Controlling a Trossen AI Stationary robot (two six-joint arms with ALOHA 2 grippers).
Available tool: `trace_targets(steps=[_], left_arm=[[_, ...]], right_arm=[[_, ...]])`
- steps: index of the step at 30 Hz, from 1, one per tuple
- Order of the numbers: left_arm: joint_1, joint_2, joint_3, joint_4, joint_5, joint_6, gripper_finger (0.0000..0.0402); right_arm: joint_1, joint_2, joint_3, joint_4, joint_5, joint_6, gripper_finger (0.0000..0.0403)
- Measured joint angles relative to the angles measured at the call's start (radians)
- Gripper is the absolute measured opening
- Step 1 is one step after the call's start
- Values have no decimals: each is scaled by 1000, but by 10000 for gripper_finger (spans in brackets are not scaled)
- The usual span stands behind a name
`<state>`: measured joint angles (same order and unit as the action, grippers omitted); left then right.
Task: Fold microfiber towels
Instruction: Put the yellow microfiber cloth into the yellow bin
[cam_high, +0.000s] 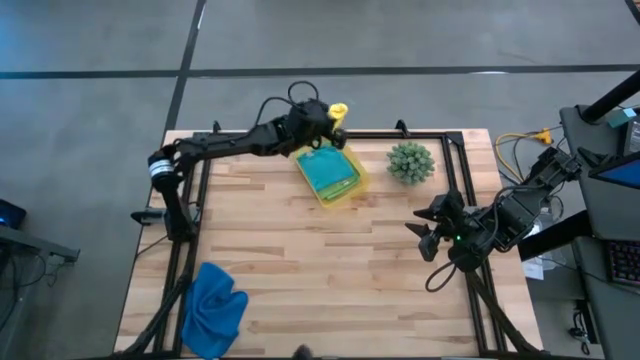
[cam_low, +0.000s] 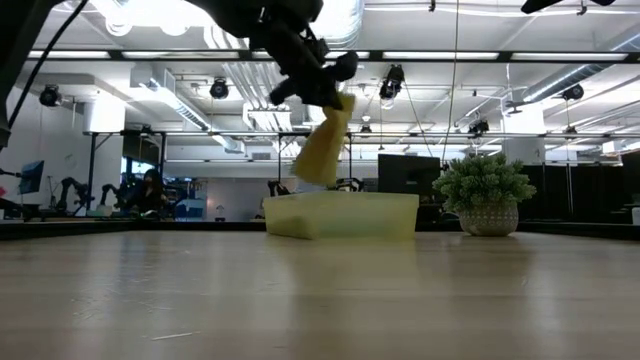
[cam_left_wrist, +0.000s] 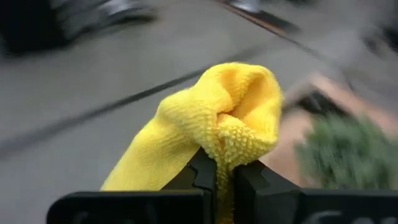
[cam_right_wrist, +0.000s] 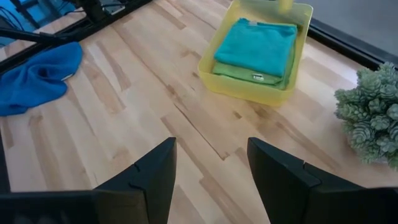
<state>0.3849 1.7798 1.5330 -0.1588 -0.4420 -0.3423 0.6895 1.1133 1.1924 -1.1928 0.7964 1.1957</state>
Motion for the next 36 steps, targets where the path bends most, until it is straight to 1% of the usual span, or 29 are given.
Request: trace_targets(steps=[2, 4, 6, 10, 13, 15, 17, 21, 25, 27, 29, 32, 34, 36], left_arm=[[19, 0, 0, 40, 173, 233, 0], [39, 0, 3, 45, 328, 448, 0], [53, 0, 10, 46, 428, 591, 0], [85, 0, 45, 0, 579, 710, 0], [101, -2, 72, -108, 669, 812, 0], [104, -2, 81, -178, 688, 897, 0], [106, -2, 88, -206, 694, 973, 0], [112, -1, 109, -203, 698, 1101, 0], [107, 8, 133, -192, 698, 1259, 0], [89, 11, 132, -211, 697, 1364, 0], [67, 12, 130, -260, 687, 1495, 0], [49, 13, 128, -289, 633, 1631, 0], [51, 13, 128, -295, 586, 1661, 0], [57, 9, 128, -297, 564, 1602, 0]], right_arm=[[0, 0, -1, 2, 0, -6, 192], [0, 0, -2, 1, -4, -11, 192], [0, 0, -3, 2, -11, -11, 192], [0, 0, -5, 2, -21, -8, 192], [0, 0, -6, 2, -26, 15, 192], [0, 0, -8, 3, -26, 24, 192], [0, 0, -12, 4, -26, 35, 192], [0, 0, -23, 4, -26, 85, 192], [0, 0, -30, 5, -21, 168, 192], [0, 0, -31, 7, -18, 211, 192], [0, 0, -32, 11, -17, 248, 192], [-1, 0, -32, 31, -10, 297, 192], [-3, 0, -31, 33, -9, 327, 192], [-3, 0, -32, 40, 6, 359, 192]])
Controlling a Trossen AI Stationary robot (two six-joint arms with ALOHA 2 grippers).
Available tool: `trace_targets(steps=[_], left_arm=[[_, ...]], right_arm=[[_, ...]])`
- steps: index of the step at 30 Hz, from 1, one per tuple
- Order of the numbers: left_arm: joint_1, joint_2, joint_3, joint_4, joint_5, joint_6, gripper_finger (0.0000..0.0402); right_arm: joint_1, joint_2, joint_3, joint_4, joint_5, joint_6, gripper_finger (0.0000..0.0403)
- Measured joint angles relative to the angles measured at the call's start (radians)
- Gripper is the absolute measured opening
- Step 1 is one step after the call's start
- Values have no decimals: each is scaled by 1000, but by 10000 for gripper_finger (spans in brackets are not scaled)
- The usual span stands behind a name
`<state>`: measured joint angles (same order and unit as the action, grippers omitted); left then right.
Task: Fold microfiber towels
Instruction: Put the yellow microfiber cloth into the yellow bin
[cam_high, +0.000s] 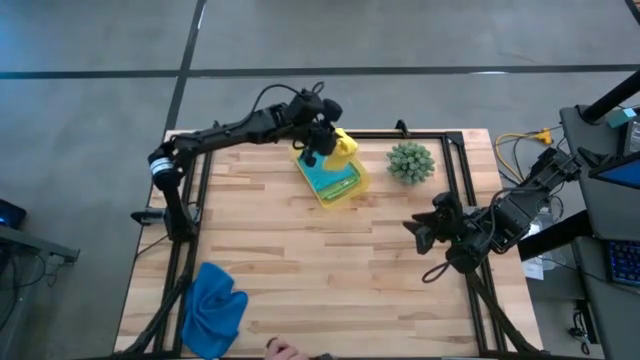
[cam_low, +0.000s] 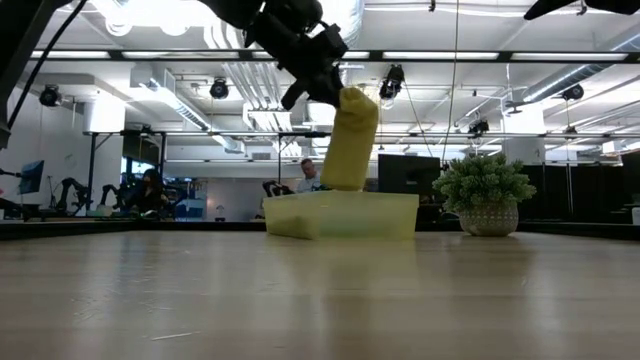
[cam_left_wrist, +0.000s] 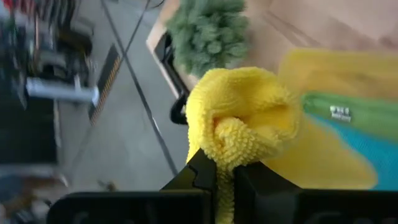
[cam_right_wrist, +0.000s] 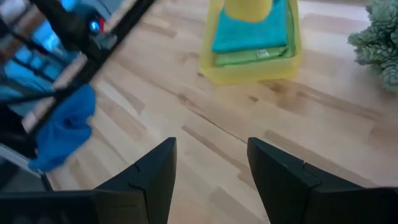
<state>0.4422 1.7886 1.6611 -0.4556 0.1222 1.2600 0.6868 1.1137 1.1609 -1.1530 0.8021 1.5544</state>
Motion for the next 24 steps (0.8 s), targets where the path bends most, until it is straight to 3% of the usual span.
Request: trace_targets(steps=[3, 8, 12, 19, 24], left_arm=[[9, -14, 14, -7, 0, -149, 0], [7, -46, 36, -107, 3, -221, 0], [6, -61, 46, -146, 26, -553, 0], [54, -67, 27, -190, 321, -1009, 0], [74, -67, -2, -195, 457, -1195, 0]], right_arm=[[0, 0, -3, 24, 52, 30, 192], [-1, 2, -4, 45, 112, 44, 192], [-9, 2, -4, 46, 119, 51, 192], [-49, 2, -23, 141, 136, -30, 192], [-71, 2, -58, 242, 139, -98, 192]])
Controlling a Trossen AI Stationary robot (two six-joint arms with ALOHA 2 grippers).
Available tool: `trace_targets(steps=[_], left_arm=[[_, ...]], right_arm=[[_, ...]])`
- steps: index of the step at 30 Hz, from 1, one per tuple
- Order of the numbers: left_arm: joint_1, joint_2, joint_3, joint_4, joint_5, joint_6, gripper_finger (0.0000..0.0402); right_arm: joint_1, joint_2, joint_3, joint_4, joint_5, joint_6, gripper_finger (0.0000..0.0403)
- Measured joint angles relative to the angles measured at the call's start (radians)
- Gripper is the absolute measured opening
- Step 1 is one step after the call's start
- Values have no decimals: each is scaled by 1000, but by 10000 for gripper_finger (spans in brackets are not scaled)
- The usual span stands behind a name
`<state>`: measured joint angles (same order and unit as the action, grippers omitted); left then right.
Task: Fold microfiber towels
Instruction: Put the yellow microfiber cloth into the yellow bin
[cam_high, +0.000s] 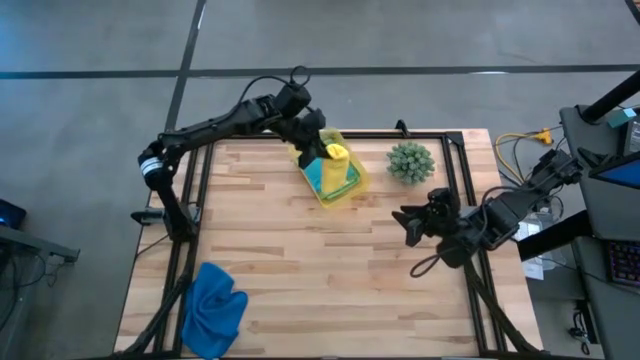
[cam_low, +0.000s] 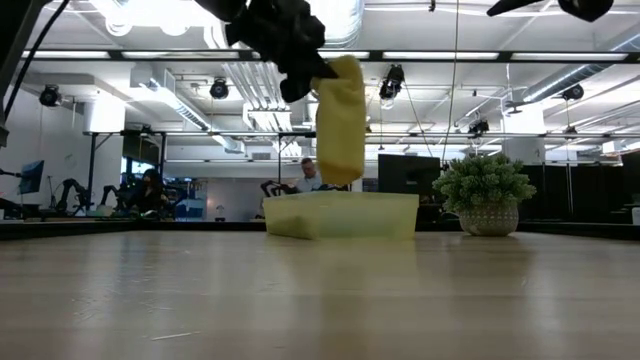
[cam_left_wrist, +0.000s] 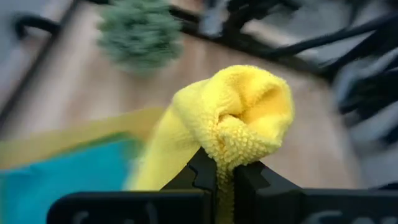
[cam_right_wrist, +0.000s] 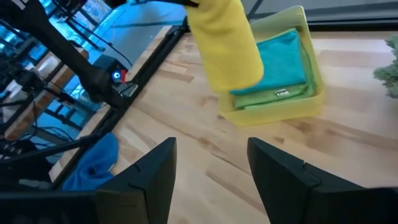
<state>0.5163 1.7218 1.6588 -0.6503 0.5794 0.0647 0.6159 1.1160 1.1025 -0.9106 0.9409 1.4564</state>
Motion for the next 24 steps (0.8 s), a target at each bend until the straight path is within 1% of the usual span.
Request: trace_targets(steps=[3, 4, 5, 8, 9, 11, 15, 19, 24], left_arm=[[2, 9, -38, 109, 205, -180, 0], [2, 9, -58, 149, 252, -241, 0], [1, 9, -78, 190, 278, -298, 0], [3, 9, -152, 331, 307, -446, 0], [9, 9, -179, 358, 307, -474, 0], [26, 9, -228, 370, 296, -478, 0], [80, 9, -346, 392, 197, -473, 0], [141, 9, -456, 466, 136, -501, 0], [193, 10, -520, 486, 77, -482, 0]], right_arm=[[-5, 0, -26, 47, 0, -17, 192], [-5, 0, -32, 56, 0, -17, 192], [-6, 0, -38, 63, 0, -17, 192], [-6, 0, -51, 79, -1, -17, 192], [-6, 0, -53, 86, 0, -17, 192], [-6, 0, -56, 88, 0, -17, 192], [-6, 0, -58, 88, 2, -17, 192], [-8, 0, -58, 88, 3, -25, 192], [-8, 0, -58, 88, 3, -25, 192]])
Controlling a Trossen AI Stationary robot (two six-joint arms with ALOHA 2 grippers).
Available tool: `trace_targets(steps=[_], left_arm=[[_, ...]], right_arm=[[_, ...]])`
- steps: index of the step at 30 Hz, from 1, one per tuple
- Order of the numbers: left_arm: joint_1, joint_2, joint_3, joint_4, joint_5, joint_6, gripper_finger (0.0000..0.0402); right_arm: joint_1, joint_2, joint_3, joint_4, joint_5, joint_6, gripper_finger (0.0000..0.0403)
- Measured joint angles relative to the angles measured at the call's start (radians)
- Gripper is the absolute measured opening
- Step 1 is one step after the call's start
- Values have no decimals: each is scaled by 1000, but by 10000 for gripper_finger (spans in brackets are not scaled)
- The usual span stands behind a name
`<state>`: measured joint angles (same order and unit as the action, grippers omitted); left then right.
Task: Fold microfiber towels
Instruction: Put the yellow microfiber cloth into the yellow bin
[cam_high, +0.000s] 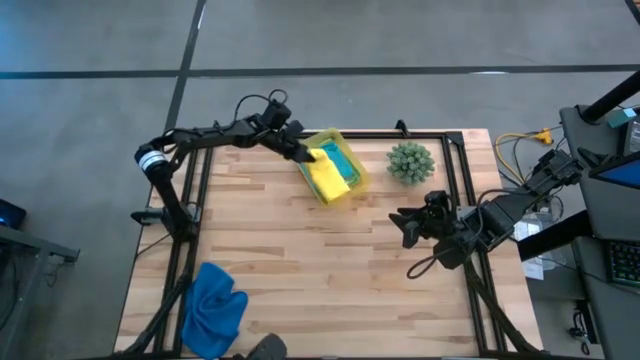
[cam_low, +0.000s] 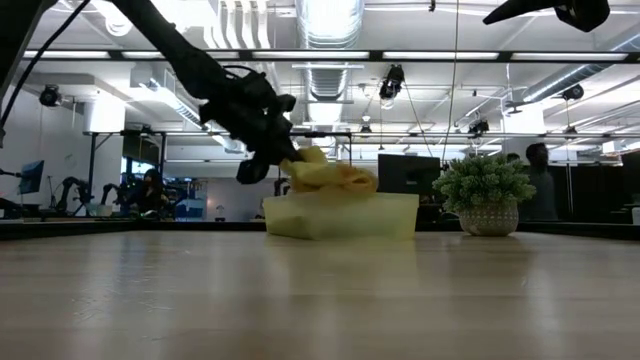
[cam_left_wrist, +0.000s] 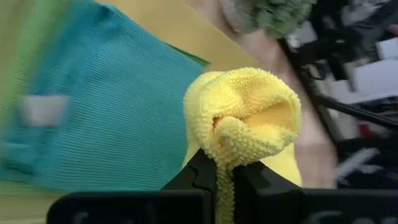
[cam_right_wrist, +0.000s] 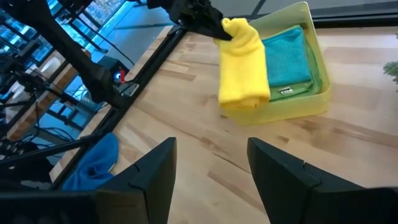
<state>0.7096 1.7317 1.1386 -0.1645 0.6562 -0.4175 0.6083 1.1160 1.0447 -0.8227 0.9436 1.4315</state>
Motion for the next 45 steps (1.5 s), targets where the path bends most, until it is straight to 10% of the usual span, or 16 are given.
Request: trace_targets(steps=[15, 34, 39, 45], left_arm=[[12, 0, 7, -2, -144, 306, 14], [13, -42, 62, -125, -486, 501, 231], [-2, -77, 94, -131, -489, 514, 198], [-87, -15, 93, -161, -464, 560, 28]], right_arm=[[0, 0, 0, 17, 0, 4, 192], [0, 0, 0, 35, -1, 8, 192], [0, 0, 0, 45, -1, 8, 192], [-21, 0, -1, 46, -1, -1, 192]])
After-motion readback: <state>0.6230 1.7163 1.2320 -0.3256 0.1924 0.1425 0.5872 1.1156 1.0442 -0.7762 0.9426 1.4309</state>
